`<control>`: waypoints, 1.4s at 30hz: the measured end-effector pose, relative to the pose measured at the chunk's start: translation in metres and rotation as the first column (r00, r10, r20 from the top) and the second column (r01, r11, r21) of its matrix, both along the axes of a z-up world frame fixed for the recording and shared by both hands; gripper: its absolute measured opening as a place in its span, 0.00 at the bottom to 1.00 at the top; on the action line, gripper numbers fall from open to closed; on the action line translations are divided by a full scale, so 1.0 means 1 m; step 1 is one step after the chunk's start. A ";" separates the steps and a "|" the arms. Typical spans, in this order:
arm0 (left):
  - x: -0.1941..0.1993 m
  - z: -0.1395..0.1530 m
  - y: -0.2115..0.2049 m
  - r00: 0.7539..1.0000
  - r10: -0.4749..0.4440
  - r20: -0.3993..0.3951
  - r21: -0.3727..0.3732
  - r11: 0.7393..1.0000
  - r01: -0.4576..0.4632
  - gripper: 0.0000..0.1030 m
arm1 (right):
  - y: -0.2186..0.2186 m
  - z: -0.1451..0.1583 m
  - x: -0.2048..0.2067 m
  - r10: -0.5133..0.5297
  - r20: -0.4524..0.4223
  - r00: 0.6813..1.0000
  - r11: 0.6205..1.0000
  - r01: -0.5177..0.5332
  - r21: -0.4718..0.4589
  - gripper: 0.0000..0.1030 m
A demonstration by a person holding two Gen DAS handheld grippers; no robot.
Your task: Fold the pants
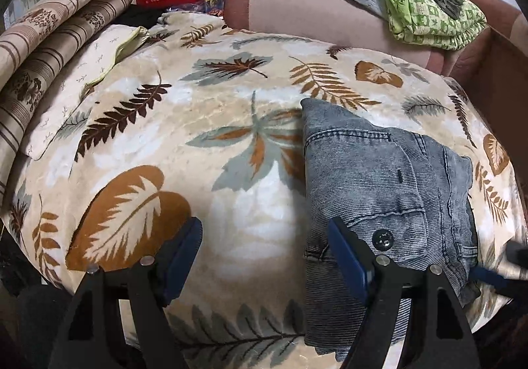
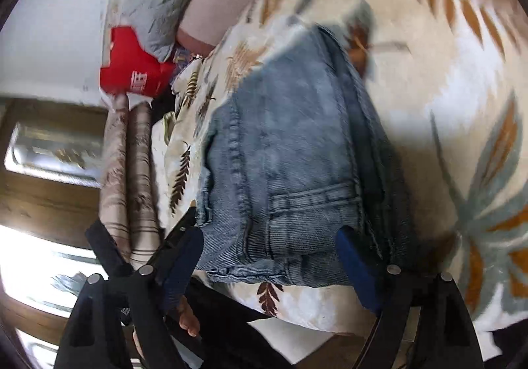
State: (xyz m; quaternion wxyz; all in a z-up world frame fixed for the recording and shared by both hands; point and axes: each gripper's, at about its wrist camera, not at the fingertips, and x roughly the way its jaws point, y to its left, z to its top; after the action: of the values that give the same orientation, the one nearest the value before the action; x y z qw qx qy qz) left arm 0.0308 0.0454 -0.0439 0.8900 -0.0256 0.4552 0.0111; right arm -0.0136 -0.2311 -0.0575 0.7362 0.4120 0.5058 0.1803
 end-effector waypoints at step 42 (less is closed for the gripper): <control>0.002 -0.009 -0.023 0.988 -0.151 -0.042 0.024 0.988 0.152 0.84 | 0.019 -0.005 0.123 0.179 -0.001 0.984 0.624 -0.114 -0.773 0.07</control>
State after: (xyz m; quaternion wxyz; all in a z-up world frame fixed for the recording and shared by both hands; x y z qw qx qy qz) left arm 0.0328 0.0219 -0.0534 0.8793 0.0215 0.4732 -0.0497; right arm 0.1090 -0.2121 -0.0624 0.8428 0.0093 0.5377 0.0228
